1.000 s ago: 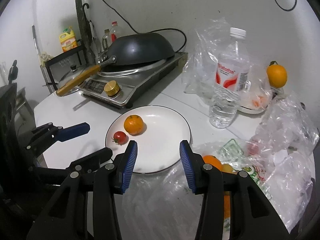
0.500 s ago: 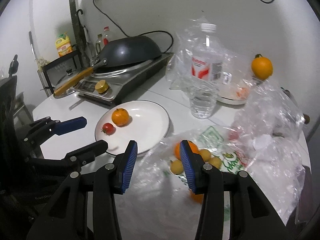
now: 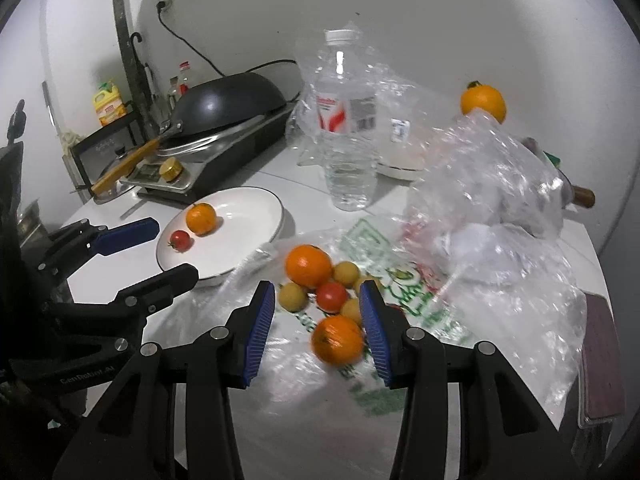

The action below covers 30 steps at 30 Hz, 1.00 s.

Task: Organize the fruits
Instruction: 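Move both open tools back to the fruit pile on the bag, then grasp a mandarin with the left tool while the right tool grasps a red tomato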

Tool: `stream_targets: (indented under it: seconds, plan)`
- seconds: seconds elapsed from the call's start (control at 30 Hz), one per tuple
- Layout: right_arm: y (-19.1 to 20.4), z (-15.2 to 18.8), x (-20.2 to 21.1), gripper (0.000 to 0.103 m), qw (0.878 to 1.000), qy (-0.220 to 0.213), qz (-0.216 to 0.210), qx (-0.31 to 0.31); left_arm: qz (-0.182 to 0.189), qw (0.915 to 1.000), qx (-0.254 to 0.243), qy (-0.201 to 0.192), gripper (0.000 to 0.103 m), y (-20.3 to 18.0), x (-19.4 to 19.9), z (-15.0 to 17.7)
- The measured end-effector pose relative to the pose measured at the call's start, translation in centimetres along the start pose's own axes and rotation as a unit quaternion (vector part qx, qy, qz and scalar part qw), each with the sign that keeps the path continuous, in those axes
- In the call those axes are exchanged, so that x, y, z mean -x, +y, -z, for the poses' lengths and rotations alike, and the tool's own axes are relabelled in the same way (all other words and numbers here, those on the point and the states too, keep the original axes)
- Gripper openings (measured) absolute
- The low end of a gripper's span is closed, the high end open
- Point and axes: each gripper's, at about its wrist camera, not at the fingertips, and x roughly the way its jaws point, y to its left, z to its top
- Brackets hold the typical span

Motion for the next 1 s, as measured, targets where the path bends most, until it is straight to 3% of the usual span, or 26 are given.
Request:
stream_targets:
  seconds: [0.67,0.77,0.83,1.0]
  plan:
    - [-5.1,1.9,-1.4,0.046,1.000,0.020,-0.008,-0.018,0.036,0.9988,-0.019,0.027,0.063,-4.9,-2.8,-1.0]
    - [-5.6,1.9,-1.8,0.039,0.999,0.023,-0.019,-0.014,0.045,0.9982,-0.022,0.031,0.063,-5.6,-3.3,-1.2]
    - [-5.8,1.9,-2.1,0.029,0.999,0.028,-0.029,-0.007,0.052,0.9975,-0.025,0.041,0.063,-6.2,-3.7,-1.1]
    - [-5.8,1.7,-3.8,0.026,0.998,0.045,-0.039,0.004,0.050,0.9970,-0.023,0.055,0.063,-6.7,-4.6,-1.0]
